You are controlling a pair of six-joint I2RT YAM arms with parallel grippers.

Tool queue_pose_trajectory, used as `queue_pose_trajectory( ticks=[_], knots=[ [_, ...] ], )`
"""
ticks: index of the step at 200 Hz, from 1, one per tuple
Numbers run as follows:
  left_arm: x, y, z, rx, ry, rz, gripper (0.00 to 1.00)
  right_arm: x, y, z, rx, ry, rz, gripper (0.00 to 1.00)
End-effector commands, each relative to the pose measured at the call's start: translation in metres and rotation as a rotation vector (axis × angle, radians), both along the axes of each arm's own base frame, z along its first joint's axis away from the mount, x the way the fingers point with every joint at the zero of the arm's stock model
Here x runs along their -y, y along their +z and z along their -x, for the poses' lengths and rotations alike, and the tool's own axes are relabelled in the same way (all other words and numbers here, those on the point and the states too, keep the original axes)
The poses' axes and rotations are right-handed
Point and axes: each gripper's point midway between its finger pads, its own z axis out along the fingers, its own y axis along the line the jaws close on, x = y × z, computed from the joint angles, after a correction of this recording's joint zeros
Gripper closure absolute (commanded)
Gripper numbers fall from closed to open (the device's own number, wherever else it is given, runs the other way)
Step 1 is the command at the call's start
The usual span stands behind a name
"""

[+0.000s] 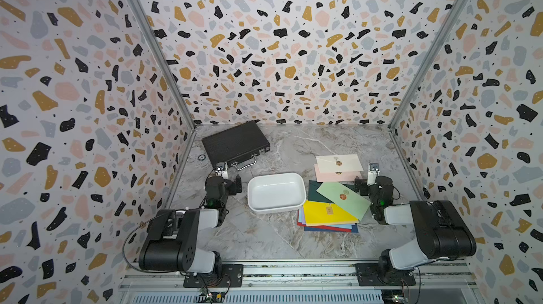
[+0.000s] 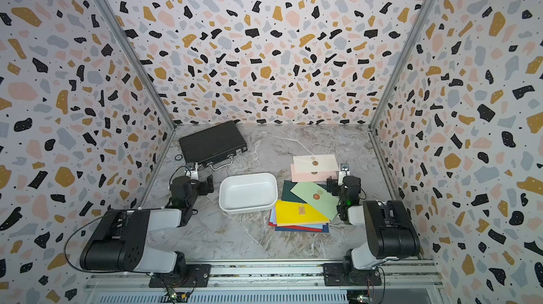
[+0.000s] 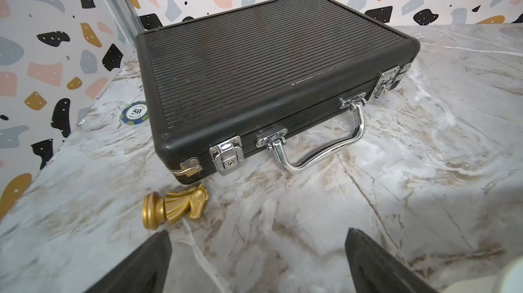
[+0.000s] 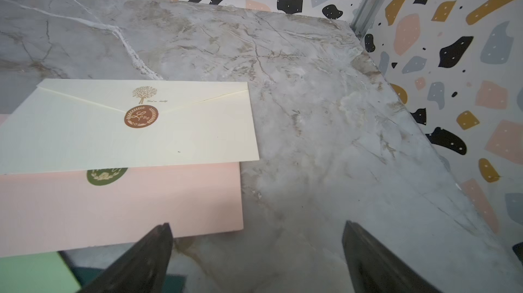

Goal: Put the sealed envelopes into the storage box
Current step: Move the storage box to the center of the board.

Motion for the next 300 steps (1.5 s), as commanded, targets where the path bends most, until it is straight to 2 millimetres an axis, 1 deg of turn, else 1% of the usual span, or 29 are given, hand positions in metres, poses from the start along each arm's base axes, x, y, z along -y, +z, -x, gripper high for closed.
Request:
queue_pose_trajectory(
  ticks=[1, 243, 255, 264, 282, 293, 300],
  knots=[
    [-0.003, 0.019, -0.008, 0.067, 0.007, -0.007, 0.01, 0.000, 0.015, -0.010, 0.045, -0.004, 0.004, 0.01],
    [-0.004, 0.019, -0.008, 0.066, 0.012, -0.009, 0.01, -0.001, 0.015, -0.010, 0.045, -0.002, 0.003, 0.01],
    [-0.014, 0.023, -0.006, 0.090, 0.072, -0.014, 0.01, -0.001, 0.015, -0.011, 0.046, -0.001, 0.003, 0.01],
    [-0.020, 0.028, -0.001, 0.112, 0.114, -0.012, 0.01, -0.001, 0.014, -0.011, 0.044, -0.002, 0.001, 0.01],
    [-0.026, 0.048, 0.011, 0.147, 0.155, -0.009, 0.01, -0.001, 0.014, -0.011, 0.043, -0.002, 0.000, 0.01],
    [-0.025, 0.063, 0.018, 0.174, 0.150, -0.013, 0.01, 0.000, 0.016, -0.011, 0.051, -0.007, 0.006, 0.01],
    [-0.023, 0.073, 0.023, 0.191, 0.142, -0.005, 0.01, 0.004, 0.020, -0.010, 0.052, -0.036, 0.014, 0.01]
  ],
)
